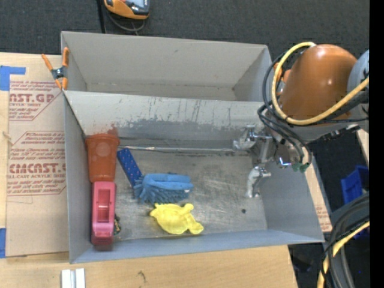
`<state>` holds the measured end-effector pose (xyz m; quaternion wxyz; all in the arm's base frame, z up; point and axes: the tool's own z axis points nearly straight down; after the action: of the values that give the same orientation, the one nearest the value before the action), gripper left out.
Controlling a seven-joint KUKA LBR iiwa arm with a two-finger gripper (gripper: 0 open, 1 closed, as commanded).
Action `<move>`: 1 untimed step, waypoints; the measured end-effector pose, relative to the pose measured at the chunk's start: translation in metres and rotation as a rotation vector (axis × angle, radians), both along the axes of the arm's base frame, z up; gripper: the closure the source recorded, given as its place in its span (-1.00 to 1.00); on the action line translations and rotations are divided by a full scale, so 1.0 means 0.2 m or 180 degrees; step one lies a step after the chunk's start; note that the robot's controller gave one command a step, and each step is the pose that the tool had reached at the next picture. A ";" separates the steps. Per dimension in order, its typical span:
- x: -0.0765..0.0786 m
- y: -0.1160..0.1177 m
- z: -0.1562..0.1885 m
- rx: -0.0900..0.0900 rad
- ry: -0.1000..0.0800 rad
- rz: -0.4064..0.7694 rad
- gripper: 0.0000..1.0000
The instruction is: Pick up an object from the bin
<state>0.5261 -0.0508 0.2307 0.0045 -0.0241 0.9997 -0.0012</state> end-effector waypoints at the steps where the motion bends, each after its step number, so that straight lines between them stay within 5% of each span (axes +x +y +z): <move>1: 0.00 0.09 -0.21 0.0007 0.0020 0.0195 -1.00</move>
Offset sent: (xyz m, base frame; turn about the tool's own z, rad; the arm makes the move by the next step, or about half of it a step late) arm -0.0153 0.1413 -0.0511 -0.2866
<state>0.5266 -0.0337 0.1895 0.0015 -0.0547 0.9985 0.0001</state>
